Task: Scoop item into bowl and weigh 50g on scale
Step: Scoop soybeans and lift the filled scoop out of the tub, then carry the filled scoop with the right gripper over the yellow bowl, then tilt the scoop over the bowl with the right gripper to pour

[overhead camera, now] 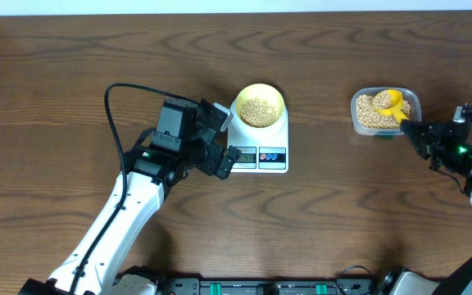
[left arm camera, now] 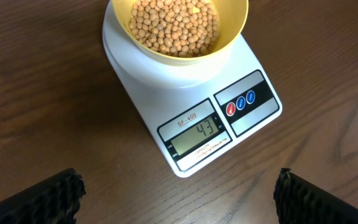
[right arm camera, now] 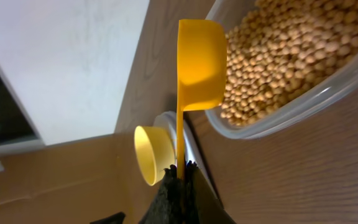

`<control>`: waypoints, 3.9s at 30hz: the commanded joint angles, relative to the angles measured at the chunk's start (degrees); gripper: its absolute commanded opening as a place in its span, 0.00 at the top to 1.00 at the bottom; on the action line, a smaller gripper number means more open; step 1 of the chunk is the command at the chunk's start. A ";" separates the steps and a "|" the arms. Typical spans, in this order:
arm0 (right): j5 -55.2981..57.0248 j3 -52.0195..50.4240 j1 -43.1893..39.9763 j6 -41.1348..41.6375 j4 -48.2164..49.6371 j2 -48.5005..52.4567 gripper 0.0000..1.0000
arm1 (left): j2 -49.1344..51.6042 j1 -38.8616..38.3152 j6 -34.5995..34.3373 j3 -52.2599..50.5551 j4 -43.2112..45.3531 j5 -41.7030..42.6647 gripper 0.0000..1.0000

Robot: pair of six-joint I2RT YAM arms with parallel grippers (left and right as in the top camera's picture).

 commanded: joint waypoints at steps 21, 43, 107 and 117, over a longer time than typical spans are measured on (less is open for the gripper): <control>-11.78 0.13 0.00 2.95 8.44 0.37 0.99 | 0.39 0.26 0.31 -0.33 0.04 0.48 0.00; -6.38 0.13 15.52 21.00 24.76 0.39 0.99 | 0.39 0.26 0.31 -0.33 0.04 0.50 0.00; 3.43 0.13 41.55 -2.40 45.64 13.20 0.99 | 0.39 0.26 0.28 -0.33 0.04 0.48 0.00; 5.95 0.13 41.51 -10.93 38.86 13.20 0.99 | 0.39 0.26 0.31 -0.33 0.04 0.48 0.00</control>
